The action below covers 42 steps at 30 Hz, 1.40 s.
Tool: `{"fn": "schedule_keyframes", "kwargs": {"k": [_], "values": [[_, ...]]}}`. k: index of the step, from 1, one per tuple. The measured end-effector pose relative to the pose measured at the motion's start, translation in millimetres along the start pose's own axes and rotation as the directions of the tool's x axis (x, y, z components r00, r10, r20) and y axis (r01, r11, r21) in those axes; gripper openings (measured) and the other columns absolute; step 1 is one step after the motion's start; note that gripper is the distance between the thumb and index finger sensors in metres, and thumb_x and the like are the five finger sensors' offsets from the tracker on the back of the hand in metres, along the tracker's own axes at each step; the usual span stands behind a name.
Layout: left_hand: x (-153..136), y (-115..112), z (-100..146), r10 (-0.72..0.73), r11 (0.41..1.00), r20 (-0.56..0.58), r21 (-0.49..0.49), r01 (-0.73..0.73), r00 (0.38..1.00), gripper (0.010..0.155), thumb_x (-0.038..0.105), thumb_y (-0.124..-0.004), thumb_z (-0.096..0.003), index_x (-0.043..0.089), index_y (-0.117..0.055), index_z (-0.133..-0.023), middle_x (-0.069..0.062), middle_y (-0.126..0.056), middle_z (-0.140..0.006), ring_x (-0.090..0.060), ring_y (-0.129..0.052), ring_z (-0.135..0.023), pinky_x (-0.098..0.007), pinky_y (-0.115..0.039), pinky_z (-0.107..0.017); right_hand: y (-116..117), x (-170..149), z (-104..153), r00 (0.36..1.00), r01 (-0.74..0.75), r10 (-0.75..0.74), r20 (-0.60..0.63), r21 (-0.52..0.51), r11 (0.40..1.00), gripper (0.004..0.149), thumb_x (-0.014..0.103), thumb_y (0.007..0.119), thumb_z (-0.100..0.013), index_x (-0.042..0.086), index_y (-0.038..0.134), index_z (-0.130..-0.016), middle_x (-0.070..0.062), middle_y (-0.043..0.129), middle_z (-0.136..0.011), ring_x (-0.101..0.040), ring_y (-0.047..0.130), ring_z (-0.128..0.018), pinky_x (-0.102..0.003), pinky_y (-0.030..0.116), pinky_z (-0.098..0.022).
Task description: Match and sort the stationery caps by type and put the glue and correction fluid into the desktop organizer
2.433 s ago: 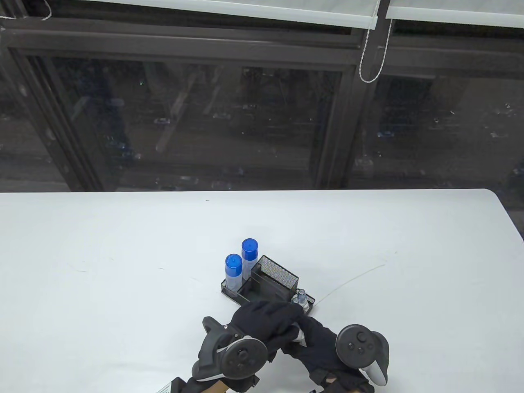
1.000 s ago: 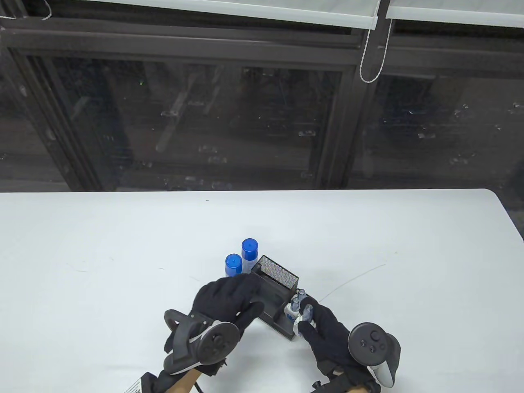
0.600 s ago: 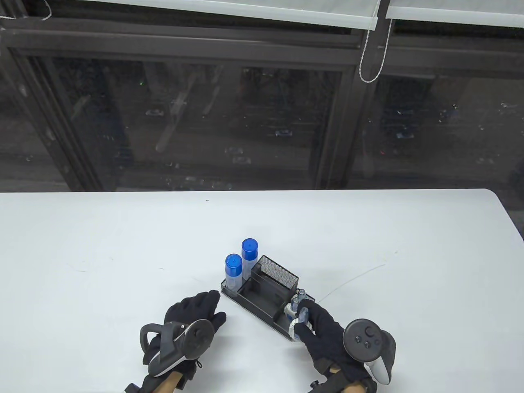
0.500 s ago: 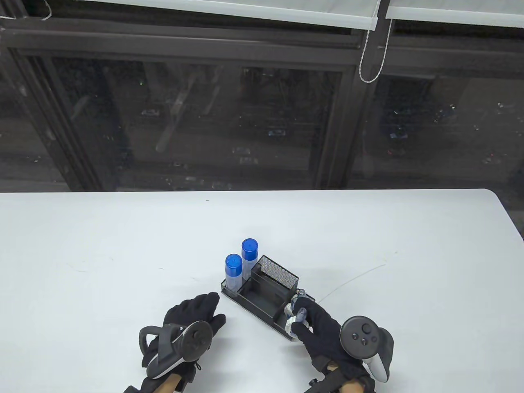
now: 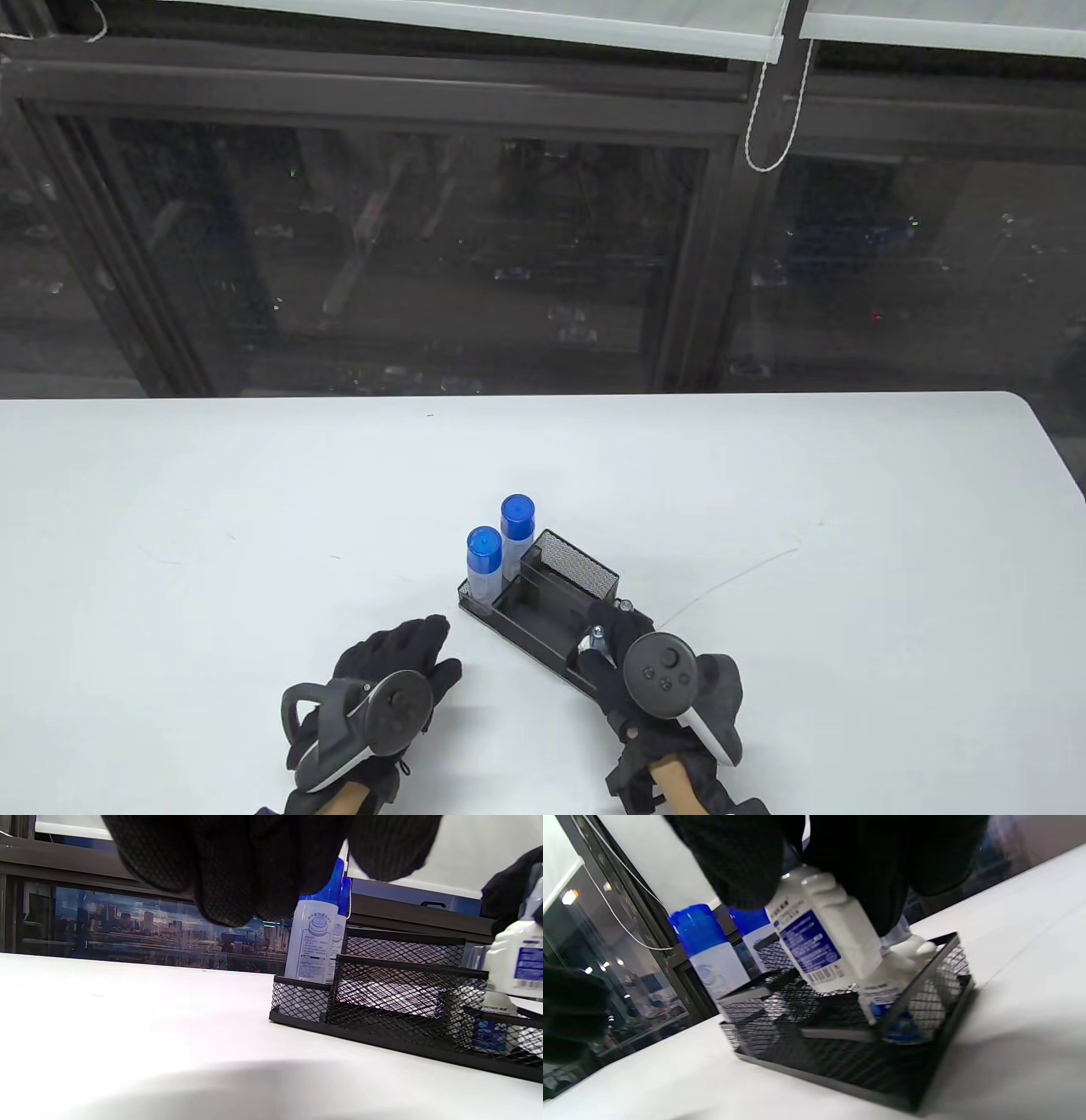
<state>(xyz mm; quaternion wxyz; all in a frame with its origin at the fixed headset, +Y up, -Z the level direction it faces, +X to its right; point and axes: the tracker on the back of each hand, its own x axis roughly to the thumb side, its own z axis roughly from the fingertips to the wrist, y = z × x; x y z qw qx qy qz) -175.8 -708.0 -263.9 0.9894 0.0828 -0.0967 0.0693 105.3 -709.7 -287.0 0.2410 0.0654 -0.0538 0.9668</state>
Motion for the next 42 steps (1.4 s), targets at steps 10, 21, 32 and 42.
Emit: {"fn": "schedule_keyframes", "kwargs": {"k": [10, 21, 32, 42], "values": [[4, -1, 1, -0.013, 1.000, 0.020, -0.004, 0.013, 1.000, 0.057, 0.058, -0.069, -0.0555, 0.031, -0.069, -0.106, 0.001, -0.086, -0.105, -0.025, -0.095, -0.091, -0.050, -0.078, -0.066, 15, 6, 3, 0.990, -0.136, 0.136, 0.040, 0.001, 0.991, 0.052, 0.035, 0.085, -0.047, 0.023, 0.071, -0.096, -0.012, 0.087, -0.090, -0.032, 0.095, -0.074, -0.055, 0.070, -0.064], [6, -2, 2, -0.022, 1.000, 0.025, -0.016, 0.022, 0.999, 0.057, 0.058, -0.069, -0.0554, 0.031, -0.069, -0.105, 0.001, -0.086, -0.104, -0.025, -0.095, -0.091, -0.050, -0.078, -0.066, 21, -1, 0, 0.986, -0.164, 0.164, 0.003, 0.028, 0.986, 0.049, 0.036, 0.081, -0.049, 0.018, 0.076, -0.094, -0.011, 0.090, -0.088, -0.031, 0.093, -0.074, -0.054, 0.070, -0.064], [9, -1, 5, 0.000, 1.000, 0.024, -0.022, 0.000, 1.000, 0.059, 0.059, -0.068, -0.0554, 0.031, -0.067, -0.107, 0.000, -0.084, -0.107, -0.026, -0.094, -0.093, -0.051, -0.077, -0.067, -27, 3, 11, 0.999, -0.005, 0.002, 0.049, 0.055, 0.998, 0.063, 0.044, 0.075, -0.051, 0.020, 0.059, -0.107, -0.016, 0.063, -0.110, -0.044, 0.061, -0.100, -0.064, 0.046, -0.074], [10, 1, 6, 0.039, 0.999, 0.021, -0.021, -0.039, 0.999, 0.062, 0.060, -0.068, -0.0552, 0.029, -0.064, -0.109, -0.002, -0.081, -0.110, -0.028, -0.091, -0.096, -0.053, -0.075, -0.068, -64, -20, 29, 0.994, 0.027, -0.036, 0.104, 0.081, 0.996, 0.075, 0.054, 0.070, -0.050, 0.019, 0.046, -0.113, -0.021, 0.047, -0.116, -0.049, 0.040, -0.107, -0.067, 0.034, -0.075]]}}
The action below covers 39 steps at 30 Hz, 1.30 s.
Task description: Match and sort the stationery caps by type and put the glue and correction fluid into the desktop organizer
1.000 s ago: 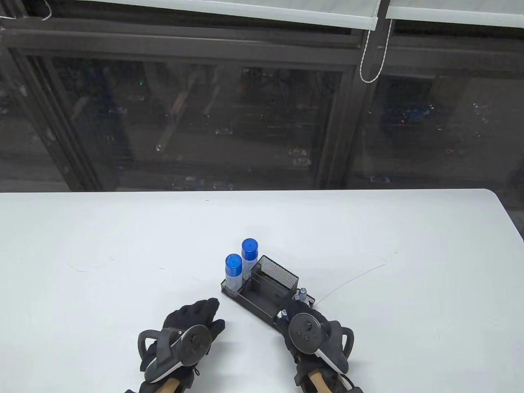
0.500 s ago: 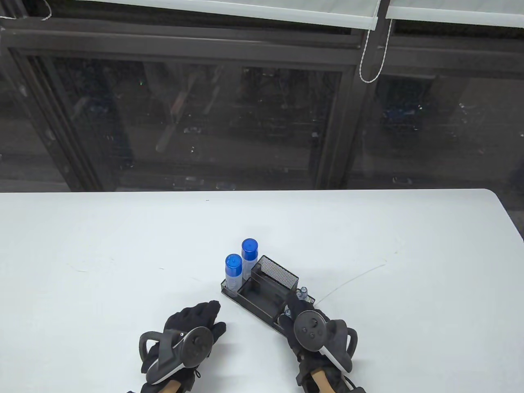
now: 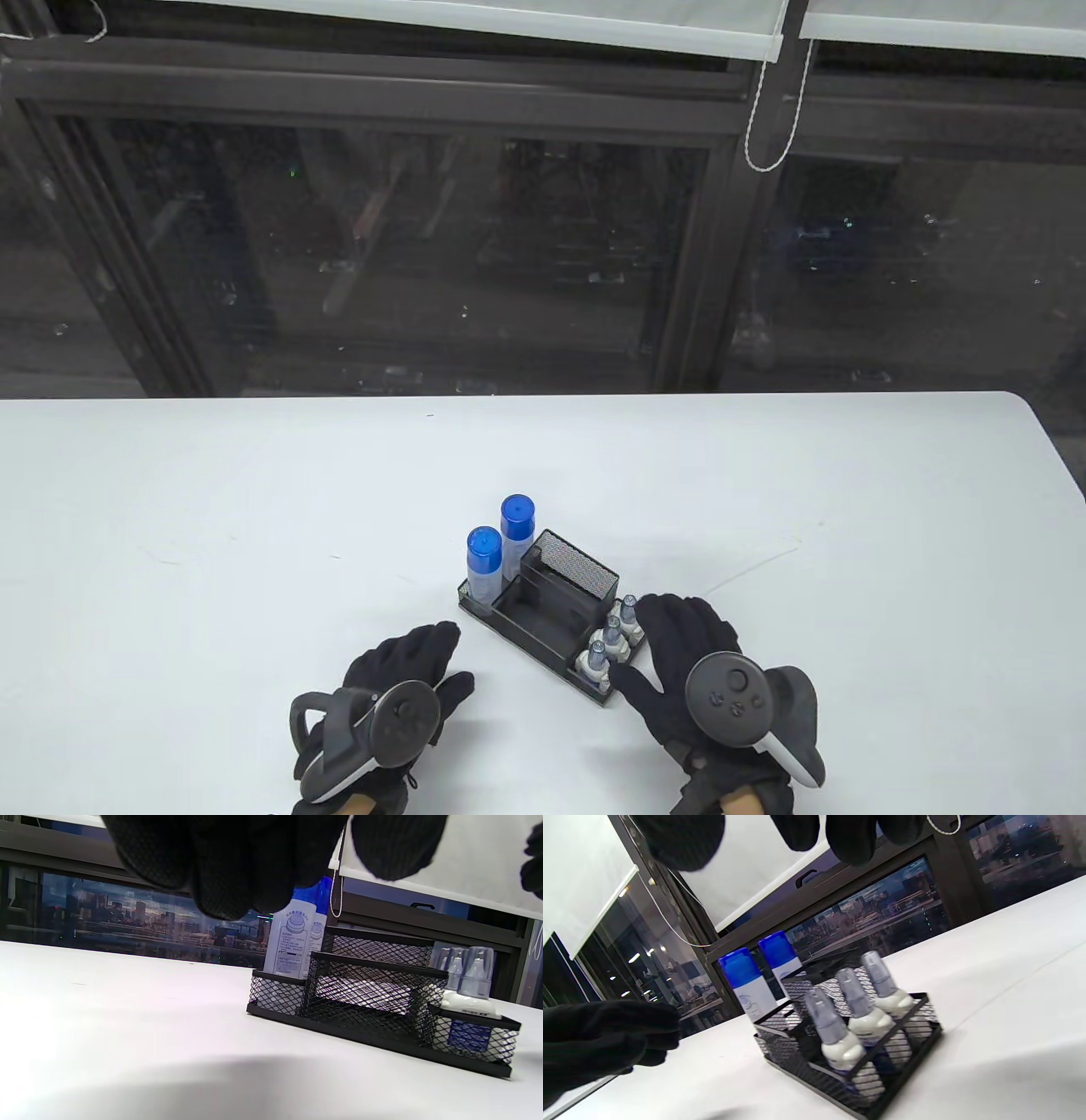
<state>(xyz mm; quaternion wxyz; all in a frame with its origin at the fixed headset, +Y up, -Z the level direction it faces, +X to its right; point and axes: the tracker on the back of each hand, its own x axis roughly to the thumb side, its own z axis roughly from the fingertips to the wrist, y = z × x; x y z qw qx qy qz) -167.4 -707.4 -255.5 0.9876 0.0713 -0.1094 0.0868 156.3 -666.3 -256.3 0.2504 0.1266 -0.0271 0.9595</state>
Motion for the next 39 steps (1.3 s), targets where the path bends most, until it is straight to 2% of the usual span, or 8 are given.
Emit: {"fn": "schedule_keyframes", "kwargs": {"k": [5, 10, 14, 24, 39], "values": [[0, 0, 0, -0.004, 1.000, 0.000, 0.000, 0.004, 1.000, 0.063, 0.060, -0.068, -0.0551, 0.029, -0.063, -0.110, -0.003, -0.079, -0.111, -0.029, -0.089, -0.098, -0.054, -0.073, -0.070, 15, -31, 7, 0.997, -0.037, 0.039, -0.069, 0.025, 0.999, 0.079, 0.056, 0.069, -0.050, 0.019, 0.040, -0.114, -0.020, 0.044, -0.117, -0.049, 0.039, -0.107, -0.066, 0.034, -0.076], [1, -1, 0, -0.007, 1.000, -0.002, -0.001, 0.007, 1.000, 0.063, 0.060, -0.068, -0.0552, 0.029, -0.063, -0.110, -0.003, -0.079, -0.111, -0.029, -0.089, -0.098, -0.055, -0.073, -0.070, 25, -47, 7, 0.991, -0.077, 0.081, -0.111, 0.038, 0.996, 0.079, 0.055, 0.069, -0.050, 0.018, 0.040, -0.114, -0.019, 0.046, -0.116, -0.048, 0.042, -0.107, -0.066, 0.036, -0.075], [-1, 3, 4, 0.011, 1.000, -0.012, 0.011, -0.011, 1.000, 0.063, 0.060, -0.068, -0.0551, 0.029, -0.063, -0.110, -0.003, -0.079, -0.111, -0.029, -0.089, -0.098, -0.055, -0.073, -0.070, 25, -51, 9, 0.988, -0.092, 0.092, -0.122, 0.008, 0.996, 0.079, 0.055, 0.070, -0.050, 0.018, 0.041, -0.113, -0.019, 0.048, -0.116, -0.047, 0.044, -0.106, -0.066, 0.038, -0.075], [1, 13, 4, 0.026, 0.998, -0.007, 0.063, -0.025, 1.000, 0.063, 0.060, -0.068, -0.0552, 0.029, -0.063, -0.110, -0.003, -0.079, -0.111, -0.029, -0.089, -0.098, -0.055, -0.073, -0.070, 34, -59, 8, 0.981, -0.116, 0.118, -0.155, 0.017, 0.993, 0.078, 0.055, 0.070, -0.050, 0.018, 0.042, -0.113, -0.018, 0.050, -0.115, -0.047, 0.046, -0.105, -0.065, 0.039, -0.075], [2, 10, 4, 0.024, 0.999, -0.007, 0.029, -0.024, 1.000, 0.063, 0.060, -0.068, -0.0554, 0.029, -0.063, -0.110, -0.003, -0.079, -0.111, -0.029, -0.089, -0.098, -0.055, -0.073, -0.070, 33, -60, 11, 0.984, -0.092, 0.094, -0.151, 0.015, 0.996, 0.076, 0.053, 0.070, -0.050, 0.017, 0.044, -0.112, -0.018, 0.051, -0.114, -0.047, 0.048, -0.105, -0.065, 0.040, -0.075]]}}
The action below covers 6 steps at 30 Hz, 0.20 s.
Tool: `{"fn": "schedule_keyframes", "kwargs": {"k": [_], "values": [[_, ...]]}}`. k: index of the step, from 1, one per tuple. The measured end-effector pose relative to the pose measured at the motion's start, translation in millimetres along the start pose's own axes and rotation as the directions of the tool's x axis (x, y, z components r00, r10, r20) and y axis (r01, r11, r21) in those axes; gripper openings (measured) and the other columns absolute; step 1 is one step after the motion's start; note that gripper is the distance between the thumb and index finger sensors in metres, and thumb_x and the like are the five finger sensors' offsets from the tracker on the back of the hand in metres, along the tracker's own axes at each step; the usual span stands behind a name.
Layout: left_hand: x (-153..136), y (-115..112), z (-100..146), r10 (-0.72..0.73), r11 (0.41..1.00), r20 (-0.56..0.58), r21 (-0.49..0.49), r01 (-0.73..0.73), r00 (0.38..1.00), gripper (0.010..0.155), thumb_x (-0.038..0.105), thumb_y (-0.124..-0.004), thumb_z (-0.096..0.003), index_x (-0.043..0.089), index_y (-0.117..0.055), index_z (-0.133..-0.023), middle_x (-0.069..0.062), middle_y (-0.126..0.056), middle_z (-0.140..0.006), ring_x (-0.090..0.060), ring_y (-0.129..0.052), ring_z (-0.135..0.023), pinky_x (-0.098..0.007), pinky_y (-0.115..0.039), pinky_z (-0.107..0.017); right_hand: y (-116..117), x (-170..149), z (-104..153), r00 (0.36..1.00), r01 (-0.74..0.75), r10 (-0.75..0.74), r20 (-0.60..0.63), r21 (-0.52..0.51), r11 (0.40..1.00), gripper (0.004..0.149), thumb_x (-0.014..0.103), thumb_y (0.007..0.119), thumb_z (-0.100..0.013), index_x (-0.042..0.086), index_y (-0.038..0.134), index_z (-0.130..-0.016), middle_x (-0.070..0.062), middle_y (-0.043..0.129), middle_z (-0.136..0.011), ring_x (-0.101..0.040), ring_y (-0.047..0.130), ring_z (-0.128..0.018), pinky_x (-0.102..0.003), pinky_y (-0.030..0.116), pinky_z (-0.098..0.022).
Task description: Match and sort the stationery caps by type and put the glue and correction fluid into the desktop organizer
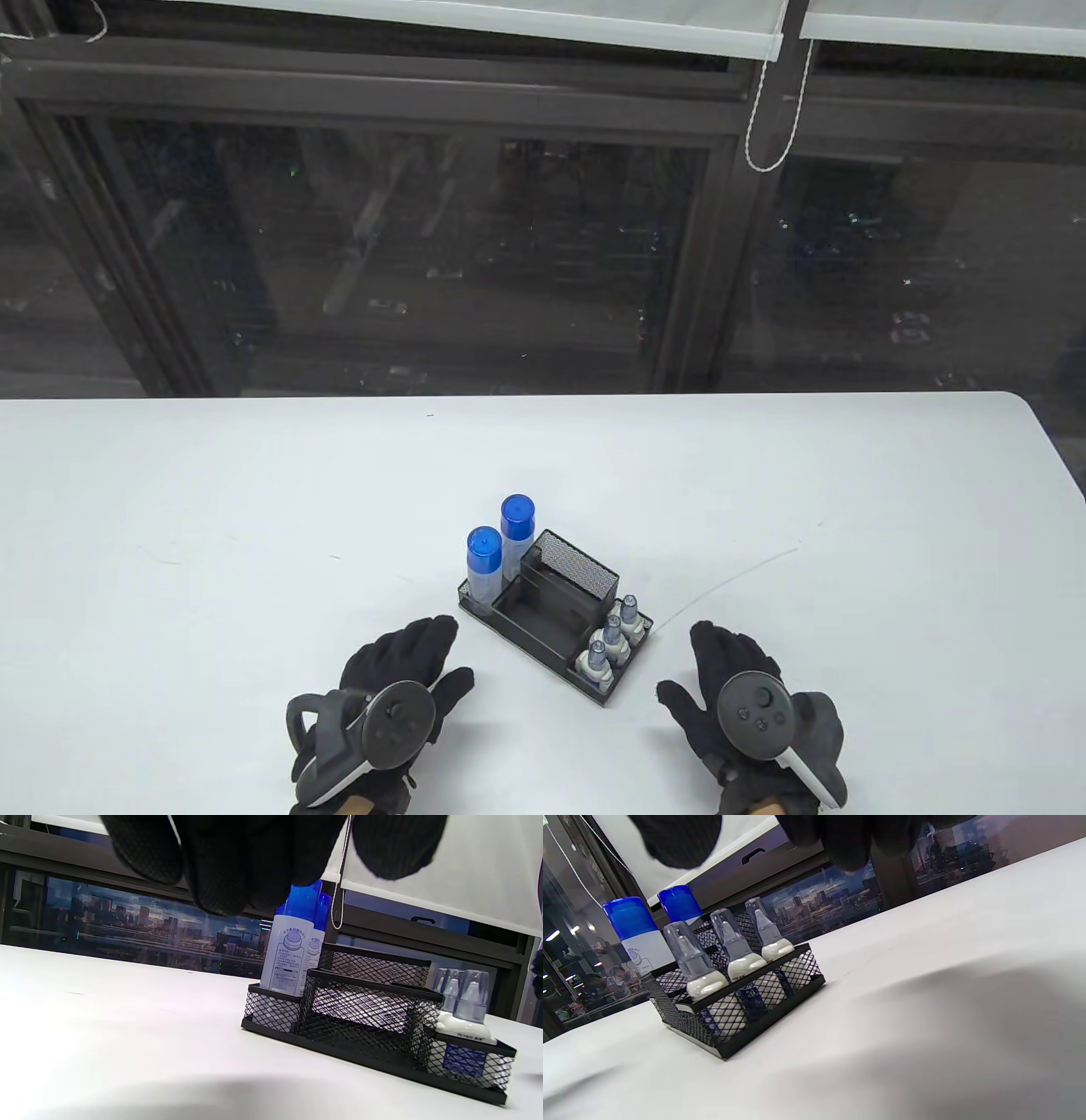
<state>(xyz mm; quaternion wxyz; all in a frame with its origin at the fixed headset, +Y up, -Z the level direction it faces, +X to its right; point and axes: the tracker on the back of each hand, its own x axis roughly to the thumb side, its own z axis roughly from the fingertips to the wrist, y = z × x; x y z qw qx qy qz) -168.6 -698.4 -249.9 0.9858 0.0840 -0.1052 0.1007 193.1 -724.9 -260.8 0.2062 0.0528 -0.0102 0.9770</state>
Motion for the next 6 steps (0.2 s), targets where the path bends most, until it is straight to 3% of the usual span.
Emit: {"fn": "schedule_keyframes", "kwargs": {"k": [6], "values": [[1.2, -3.7, -1.8, 0.006, 1.000, 0.005, -0.022, -0.006, 1.000, 0.063, 0.060, -0.068, -0.0554, 0.029, -0.063, -0.110, -0.003, -0.079, -0.111, -0.029, -0.089, -0.098, -0.055, -0.073, -0.070, 0.8, 0.4, -0.1, 1.000, 0.002, -0.002, 0.004, 0.005, 1.000, 0.076, 0.053, 0.070, -0.050, 0.017, 0.044, -0.112, -0.018, 0.052, -0.114, -0.047, 0.048, -0.105, -0.065, 0.040, -0.075]]}}
